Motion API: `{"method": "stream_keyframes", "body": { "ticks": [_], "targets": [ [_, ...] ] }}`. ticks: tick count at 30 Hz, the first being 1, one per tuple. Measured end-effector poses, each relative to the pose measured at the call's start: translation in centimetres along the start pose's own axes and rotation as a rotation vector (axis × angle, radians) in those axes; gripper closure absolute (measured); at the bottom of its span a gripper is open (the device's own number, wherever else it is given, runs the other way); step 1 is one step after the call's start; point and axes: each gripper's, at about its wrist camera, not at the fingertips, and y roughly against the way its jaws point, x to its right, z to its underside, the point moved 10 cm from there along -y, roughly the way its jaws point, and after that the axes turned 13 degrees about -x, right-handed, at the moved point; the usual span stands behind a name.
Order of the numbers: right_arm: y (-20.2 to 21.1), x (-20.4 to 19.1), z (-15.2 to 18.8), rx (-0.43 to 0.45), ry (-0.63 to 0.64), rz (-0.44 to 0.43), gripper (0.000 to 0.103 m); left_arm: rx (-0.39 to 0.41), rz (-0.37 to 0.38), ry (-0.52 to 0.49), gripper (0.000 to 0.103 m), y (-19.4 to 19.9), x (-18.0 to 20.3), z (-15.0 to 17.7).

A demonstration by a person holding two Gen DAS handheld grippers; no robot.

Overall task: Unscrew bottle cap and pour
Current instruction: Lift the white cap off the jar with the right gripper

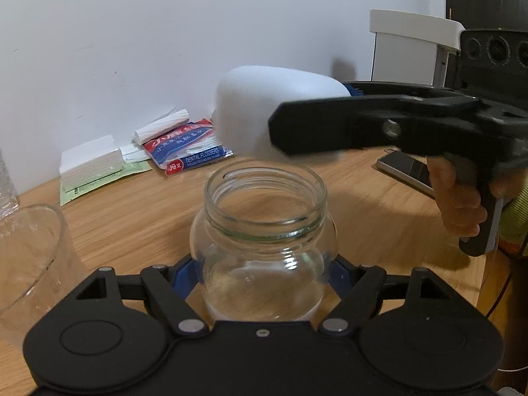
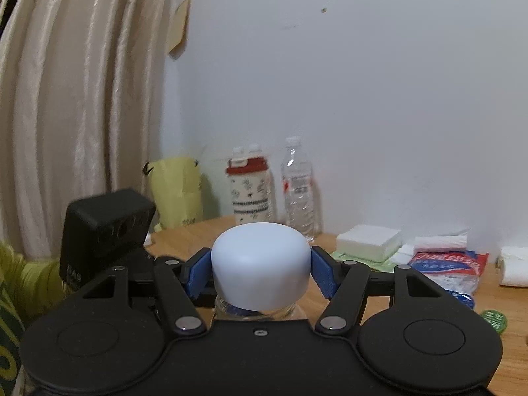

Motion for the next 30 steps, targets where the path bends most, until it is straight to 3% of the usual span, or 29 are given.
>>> {"method": "stream_keyframes", "body": {
  "ticks": [8, 18, 30],
  "targets": [
    [2.7, 2.3, 0.3, 0.047, -0.123, 0.168, 0.034, -0.004, -0.018, 0.018, 0.024, -0.5, -0.2, -0.4],
    [1.7, 4.6, 3.7, -0.127, -0.221, 0.368, 0.034, -0.013, -0.031, 0.029, 0.024, -0.8, 0.0, -0.7],
    [0.4, 4.9, 6.1, -0.273, -0.239, 0.469, 0.034, -0.021, -0.037, 0.029, 0.024, -1.0, 0.0, -0.8]
  ]
}}
